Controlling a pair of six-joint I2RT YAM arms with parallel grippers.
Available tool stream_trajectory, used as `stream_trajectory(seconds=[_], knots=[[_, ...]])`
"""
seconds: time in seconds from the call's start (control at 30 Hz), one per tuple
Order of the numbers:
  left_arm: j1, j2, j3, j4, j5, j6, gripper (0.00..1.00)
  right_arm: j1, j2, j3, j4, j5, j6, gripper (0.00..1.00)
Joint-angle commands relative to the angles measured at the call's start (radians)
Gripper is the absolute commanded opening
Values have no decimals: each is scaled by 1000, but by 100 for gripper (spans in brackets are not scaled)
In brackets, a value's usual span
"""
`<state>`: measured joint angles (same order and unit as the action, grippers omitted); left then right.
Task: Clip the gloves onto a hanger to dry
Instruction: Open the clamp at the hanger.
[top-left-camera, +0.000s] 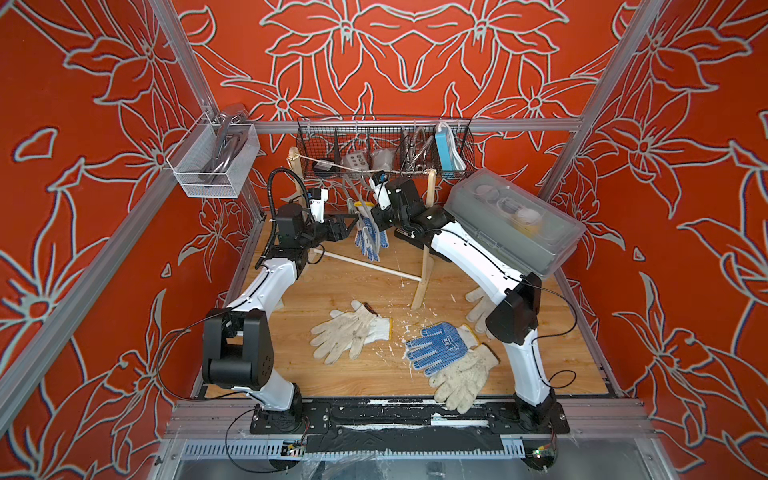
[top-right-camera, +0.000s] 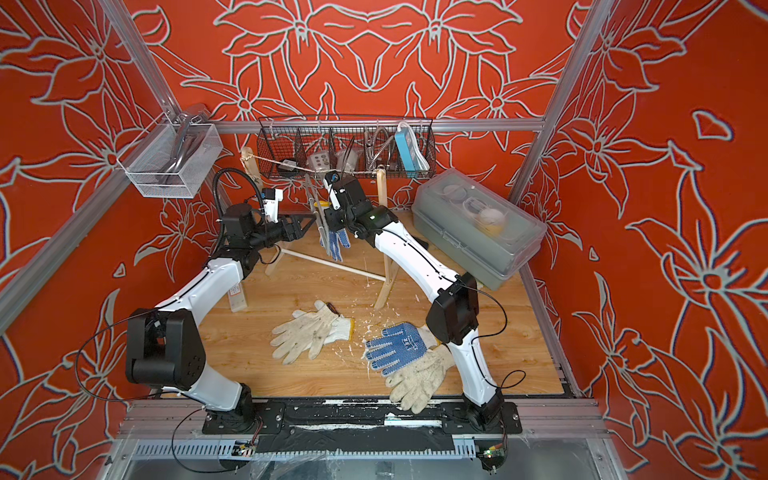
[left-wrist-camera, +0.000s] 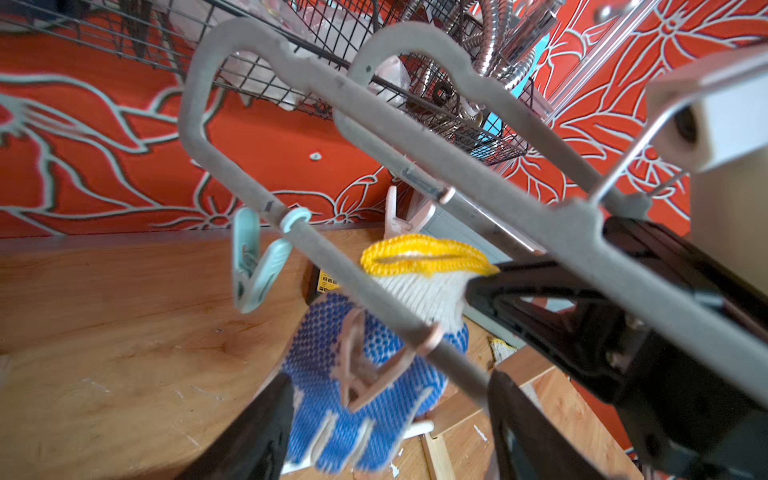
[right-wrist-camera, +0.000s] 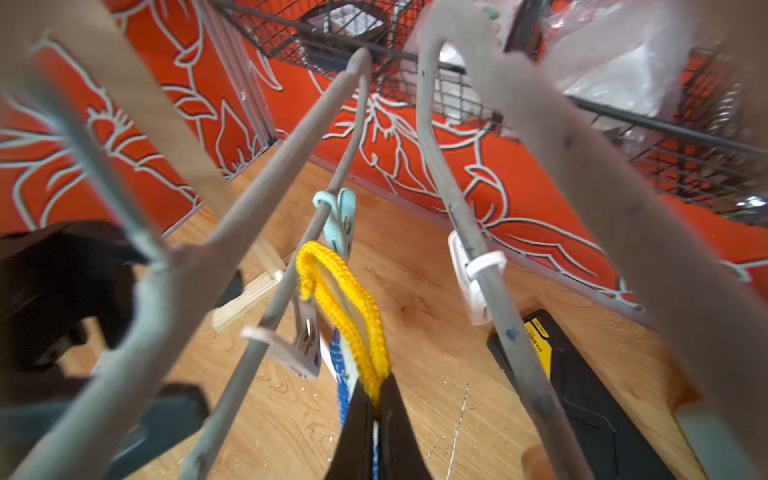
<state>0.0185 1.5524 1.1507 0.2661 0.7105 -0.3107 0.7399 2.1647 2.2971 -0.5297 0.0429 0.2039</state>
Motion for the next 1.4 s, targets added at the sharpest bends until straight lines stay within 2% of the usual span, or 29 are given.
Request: stream_trajectory(seconds=[0.0, 0.1, 0.23, 0.4, 0.67, 0.87, 1.1, 1.37], knots=[[15, -40, -10, -17, 20, 49, 73, 0, 64, 126, -54, 87, 49, 0], [16, -45, -13, -16, 26, 50, 73, 0, 111, 208, -109, 143, 65, 0], [16, -49, -12, -36, -28, 81, 71, 1, 113, 189, -76, 192, 89, 0], [16, -3, 8, -3, -170, 42, 67, 4, 139, 204, -42, 130, 107, 0], [5, 105, 59, 78, -290, -70, 64, 3, 121, 144, 32, 33, 67, 0], [0, 178, 78, 199, -265, -183, 65, 0, 122, 141, 51, -41, 43, 0], [-8, 244, 84, 339, -143, -231, 67, -8, 124, 143, 48, -102, 26, 0], [-15, 306, 112, 415, -78, -264, 67, -14, 115, 140, 39, -154, 14, 0]])
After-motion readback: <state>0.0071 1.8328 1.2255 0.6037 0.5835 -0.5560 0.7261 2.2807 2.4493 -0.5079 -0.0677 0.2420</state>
